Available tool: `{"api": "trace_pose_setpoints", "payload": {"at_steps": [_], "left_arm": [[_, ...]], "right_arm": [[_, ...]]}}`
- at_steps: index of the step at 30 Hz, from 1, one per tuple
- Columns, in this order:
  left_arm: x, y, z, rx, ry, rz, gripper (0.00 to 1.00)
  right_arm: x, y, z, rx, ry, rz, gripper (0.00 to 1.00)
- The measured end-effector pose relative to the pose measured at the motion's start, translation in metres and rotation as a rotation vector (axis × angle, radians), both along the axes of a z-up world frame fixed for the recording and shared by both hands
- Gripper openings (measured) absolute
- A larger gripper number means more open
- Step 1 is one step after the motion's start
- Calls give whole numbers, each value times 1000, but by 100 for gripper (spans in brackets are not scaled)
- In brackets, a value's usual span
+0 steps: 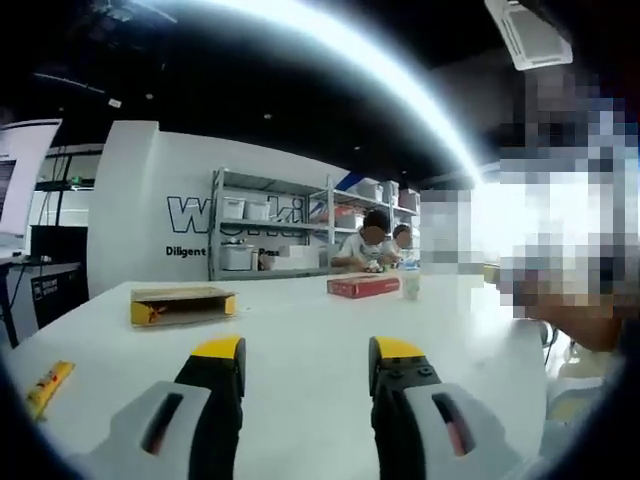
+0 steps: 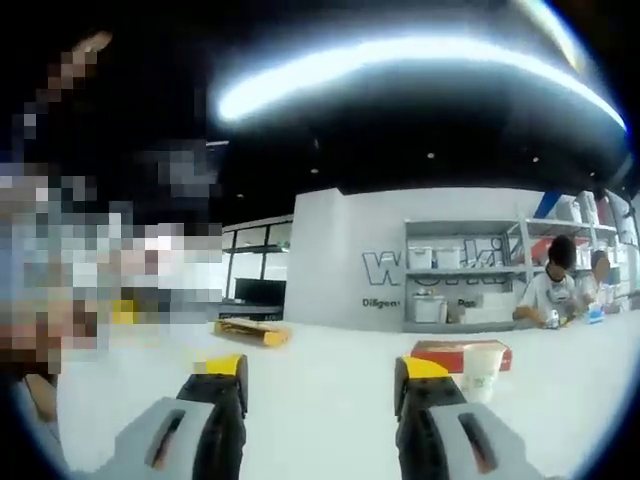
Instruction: Tear open the coffee pouch, take out the coffee, and pour the coffee from the pouch into the cup
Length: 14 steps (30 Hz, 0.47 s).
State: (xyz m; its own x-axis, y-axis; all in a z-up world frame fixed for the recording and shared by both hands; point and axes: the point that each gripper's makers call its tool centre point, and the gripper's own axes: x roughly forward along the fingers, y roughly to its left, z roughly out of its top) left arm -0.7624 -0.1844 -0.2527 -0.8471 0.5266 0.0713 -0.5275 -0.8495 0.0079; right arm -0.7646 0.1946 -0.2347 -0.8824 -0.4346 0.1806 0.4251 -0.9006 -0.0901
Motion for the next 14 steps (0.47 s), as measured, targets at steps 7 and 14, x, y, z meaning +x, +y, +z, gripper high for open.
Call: {"api": "trace_pose_setpoints", "payload": {"at_steps": [7, 14], "left_arm": [[0, 1, -1, -7, 0, -1, 52], [0, 2, -2, -22, -2, -3, 52]], "right_arm": [[-3, -6, -5, 29, -5, 10, 58], [-2, -10, -7, 52, -3, 15, 57]]}}
